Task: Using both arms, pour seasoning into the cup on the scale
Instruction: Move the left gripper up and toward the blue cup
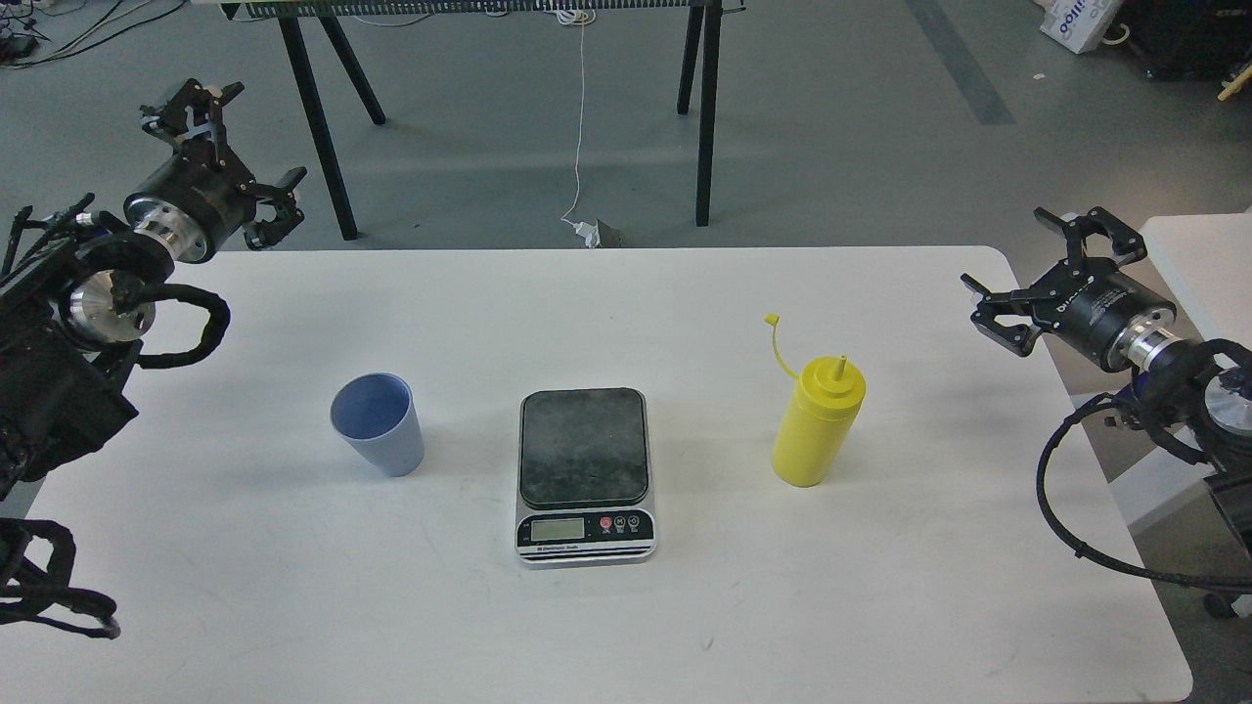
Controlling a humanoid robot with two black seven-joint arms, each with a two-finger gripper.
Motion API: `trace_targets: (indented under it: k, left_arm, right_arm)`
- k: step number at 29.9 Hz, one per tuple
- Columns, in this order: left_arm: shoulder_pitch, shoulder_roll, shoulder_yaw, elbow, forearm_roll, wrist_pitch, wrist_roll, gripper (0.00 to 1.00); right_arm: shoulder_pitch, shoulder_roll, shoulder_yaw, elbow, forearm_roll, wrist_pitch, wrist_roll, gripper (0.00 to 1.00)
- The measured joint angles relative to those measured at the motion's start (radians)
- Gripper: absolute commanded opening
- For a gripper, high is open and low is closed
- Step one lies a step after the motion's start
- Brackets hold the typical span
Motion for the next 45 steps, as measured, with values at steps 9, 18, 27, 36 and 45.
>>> trace_targets:
  k: [9, 18, 27, 36, 45]
  left_arm:
    - [-0.001, -0.007, 0.000, 0.010, -0.011, 0.000, 0.008, 1.00]
    - [-0.024, -0.048, 0.000, 0.057, -0.034, 0.000, -0.028, 1.00]
    - [-0.184, 0.099, 0.207, 0.056, 0.332, 0.000, -0.051, 0.98]
    - [-0.261, 0.283, 0.340, -0.177, 0.944, 0.000, -0.059, 0.98]
    - [-0.245, 0.593, 0.376, -0.992, 1.343, 0.000, -0.059, 0.98]
  right_arm:
    - [0.010, 0.002, -0.003, -0.001, 0.000, 0.000, 0.000, 0.99]
    - [0.001, 0.001, -0.001, 0.002, 0.001, 0.000, 0.000, 0.99]
    - [-0.012, 0.015, 0.008, 0.000, 0.002, 0.000, 0.001, 0.99]
    - [-0.021, 0.020, 0.005, -0.001, 0.002, 0.000, 0.001, 0.99]
    - [-0.038, 0.020, 0.002, 0.000, 0.002, 0.000, 0.001, 0.99]
